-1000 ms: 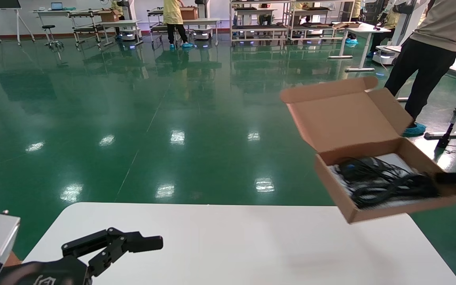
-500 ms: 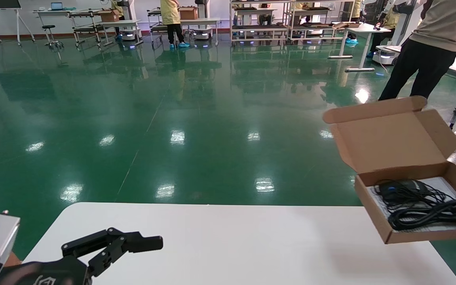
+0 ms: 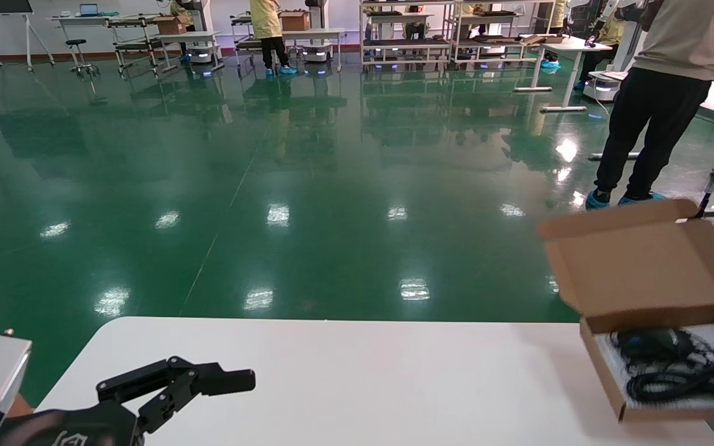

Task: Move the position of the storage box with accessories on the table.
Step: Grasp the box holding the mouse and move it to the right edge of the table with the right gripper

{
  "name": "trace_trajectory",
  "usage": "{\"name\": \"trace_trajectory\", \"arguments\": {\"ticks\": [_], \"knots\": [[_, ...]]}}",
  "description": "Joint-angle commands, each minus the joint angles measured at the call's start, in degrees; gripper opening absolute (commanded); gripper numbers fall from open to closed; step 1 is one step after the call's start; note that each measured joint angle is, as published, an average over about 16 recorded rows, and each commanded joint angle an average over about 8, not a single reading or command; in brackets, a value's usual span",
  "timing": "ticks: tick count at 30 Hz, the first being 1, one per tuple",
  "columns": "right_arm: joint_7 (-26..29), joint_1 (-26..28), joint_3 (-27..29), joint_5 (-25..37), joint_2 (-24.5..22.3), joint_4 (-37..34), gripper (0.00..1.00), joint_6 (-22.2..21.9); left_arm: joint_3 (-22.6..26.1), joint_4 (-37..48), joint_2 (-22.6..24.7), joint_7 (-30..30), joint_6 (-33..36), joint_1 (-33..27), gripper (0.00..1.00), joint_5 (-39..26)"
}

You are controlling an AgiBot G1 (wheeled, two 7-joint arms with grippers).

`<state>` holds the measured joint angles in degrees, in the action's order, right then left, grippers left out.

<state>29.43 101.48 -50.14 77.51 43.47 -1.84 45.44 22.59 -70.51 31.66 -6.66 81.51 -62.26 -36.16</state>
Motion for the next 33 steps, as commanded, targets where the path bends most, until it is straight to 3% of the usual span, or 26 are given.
{"name": "trace_trajectory", "arguments": {"ticks": [1, 33], "knots": [[-0.1, -1.3, 0.4, -0.5, 0.1, 0.1, 0.0, -0.5, 0.0, 0.0, 0.0, 0.0, 0.0, 0.0, 1.0, 0.0], [-2.0, -9.6, 3.2, -4.5, 2.4, 1.8, 0.0, -1.8, 0.0, 0.0, 0.0, 0.0, 0.0, 0.0, 1.0, 0.0]]}}
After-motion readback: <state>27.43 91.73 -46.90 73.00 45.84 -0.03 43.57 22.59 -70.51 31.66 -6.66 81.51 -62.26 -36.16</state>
